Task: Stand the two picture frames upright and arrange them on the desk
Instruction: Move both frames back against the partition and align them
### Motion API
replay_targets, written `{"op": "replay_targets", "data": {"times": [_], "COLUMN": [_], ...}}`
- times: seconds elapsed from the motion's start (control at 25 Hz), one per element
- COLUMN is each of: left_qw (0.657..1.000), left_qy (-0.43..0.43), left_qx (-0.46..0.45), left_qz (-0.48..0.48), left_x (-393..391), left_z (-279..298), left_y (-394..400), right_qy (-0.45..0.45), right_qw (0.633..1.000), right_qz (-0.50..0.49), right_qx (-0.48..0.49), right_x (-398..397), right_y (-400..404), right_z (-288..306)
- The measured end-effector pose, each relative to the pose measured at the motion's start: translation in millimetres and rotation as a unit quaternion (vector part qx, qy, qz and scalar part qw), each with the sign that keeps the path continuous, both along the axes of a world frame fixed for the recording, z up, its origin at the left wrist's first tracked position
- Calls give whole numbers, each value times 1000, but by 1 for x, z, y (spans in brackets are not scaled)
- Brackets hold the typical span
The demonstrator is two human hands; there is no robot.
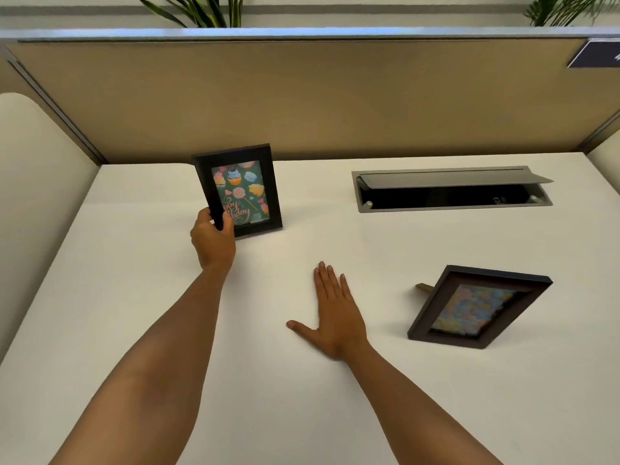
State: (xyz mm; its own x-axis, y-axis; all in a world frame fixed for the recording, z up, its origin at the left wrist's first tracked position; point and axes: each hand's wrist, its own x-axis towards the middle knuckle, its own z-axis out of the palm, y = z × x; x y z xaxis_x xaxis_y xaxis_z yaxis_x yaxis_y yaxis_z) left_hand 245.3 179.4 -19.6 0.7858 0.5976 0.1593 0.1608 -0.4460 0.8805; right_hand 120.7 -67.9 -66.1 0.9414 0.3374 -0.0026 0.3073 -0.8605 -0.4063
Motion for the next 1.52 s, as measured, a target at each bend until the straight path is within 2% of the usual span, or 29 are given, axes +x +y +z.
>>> {"op": "replay_targets", "data": {"times": [0.44,1.08,1.24,1.28,1.36,1.44,1.52], "left_qw": [1000,999,993,994,987,956,912], "left_qy": [-17,8,-34,-57,-119,-150,-112], "left_qx": [-11,-28,48,69,75,22,-30], "left_qz": [-20,39,101,70,-71,-250,-393], "left_x": [26,19,-1,-9,-27,-45,-63], "left_z": [-7,-20,-9,-6,-1,9,23], "left_y": [25,5,-43,-62,-104,-145,-184], "right_qy": [-19,-9,-19,-22,-15,-1,30], "right_qw": [1000,1000,1000,1000,1000,1000,998], "right_qz": [-10,-19,-18,-17,-15,-14,-17], "right_qx": [10,12,16,13,1,0,-50], "right_x": [1,1,1,1,1,0,0], "right_y": [0,1,1,1,1,1,0], "right_z": [-6,-4,-4,-4,-3,3,4]}}
